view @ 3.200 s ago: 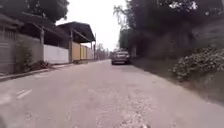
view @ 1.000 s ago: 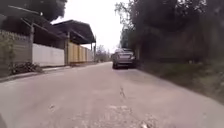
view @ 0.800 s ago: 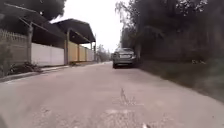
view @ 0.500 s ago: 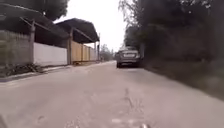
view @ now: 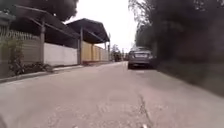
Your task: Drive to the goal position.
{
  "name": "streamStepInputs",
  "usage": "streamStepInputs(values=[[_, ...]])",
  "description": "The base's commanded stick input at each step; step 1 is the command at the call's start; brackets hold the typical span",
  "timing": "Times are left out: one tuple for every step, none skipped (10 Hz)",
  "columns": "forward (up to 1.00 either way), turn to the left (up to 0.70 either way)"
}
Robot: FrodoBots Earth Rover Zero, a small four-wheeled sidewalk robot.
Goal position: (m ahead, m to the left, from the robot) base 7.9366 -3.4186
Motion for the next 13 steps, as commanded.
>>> streamStepInputs(values=[[0.7, 0.0], [0.7, 0.0], [0.7, 0.0], [0.7, 0.0], [0.7, 0.0], [0.7, 0.0], [0.7, 0.0], [0.7, 0.0], [0.7, 0.0], [0.7, 0.0], [0.7, 0.0], [0.7, 0.0], [0.7, 0.0]])
